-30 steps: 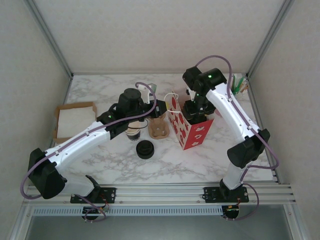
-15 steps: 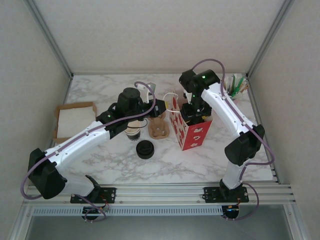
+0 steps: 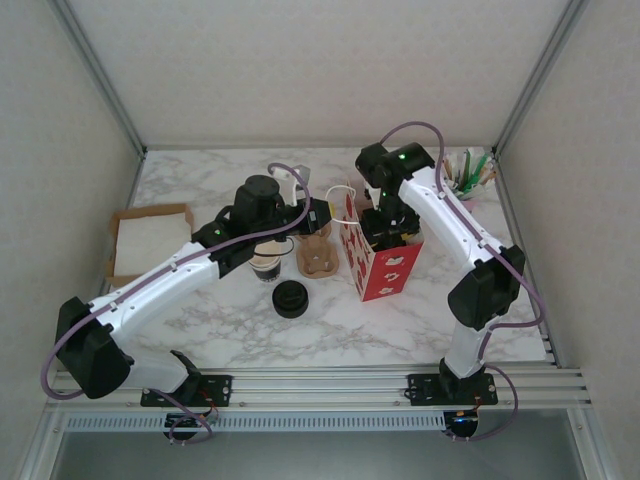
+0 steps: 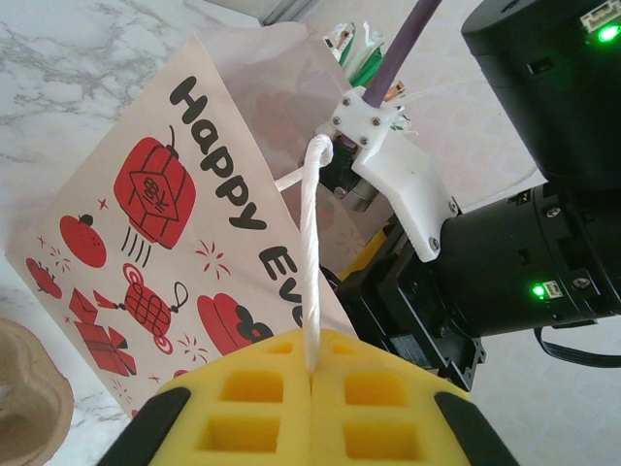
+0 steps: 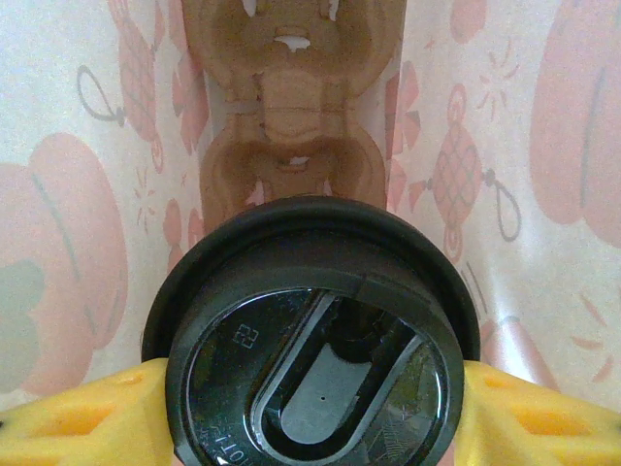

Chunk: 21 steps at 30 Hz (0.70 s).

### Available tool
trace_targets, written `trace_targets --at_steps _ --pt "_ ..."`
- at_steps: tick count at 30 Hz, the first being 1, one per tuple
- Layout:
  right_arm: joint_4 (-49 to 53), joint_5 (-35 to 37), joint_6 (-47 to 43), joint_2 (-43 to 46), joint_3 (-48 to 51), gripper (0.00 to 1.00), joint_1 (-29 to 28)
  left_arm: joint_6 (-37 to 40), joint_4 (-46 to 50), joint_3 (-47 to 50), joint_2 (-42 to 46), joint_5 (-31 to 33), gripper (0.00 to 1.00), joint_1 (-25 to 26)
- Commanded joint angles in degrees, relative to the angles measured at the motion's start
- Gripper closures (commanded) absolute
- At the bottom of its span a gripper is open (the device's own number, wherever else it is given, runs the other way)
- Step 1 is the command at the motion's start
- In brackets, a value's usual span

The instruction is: Pack the takeout coffee

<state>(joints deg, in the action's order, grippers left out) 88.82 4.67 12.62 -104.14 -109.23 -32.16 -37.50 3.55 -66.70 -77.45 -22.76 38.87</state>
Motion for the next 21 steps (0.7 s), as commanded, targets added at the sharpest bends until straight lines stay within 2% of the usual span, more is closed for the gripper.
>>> trace_targets --at_steps 1,21 --pt "-0.9 -0.1 0.3 0.3 1.1 0.35 0.2 0.1 -0.8 0.9 1.9 -0.9 1.00 -0.5" --pt "-4.0 -0.5 0.3 0.3 4.6 0.34 0.6 -0.5 -1.1 1.3 1.9 -0.7 1.00 -0.6"
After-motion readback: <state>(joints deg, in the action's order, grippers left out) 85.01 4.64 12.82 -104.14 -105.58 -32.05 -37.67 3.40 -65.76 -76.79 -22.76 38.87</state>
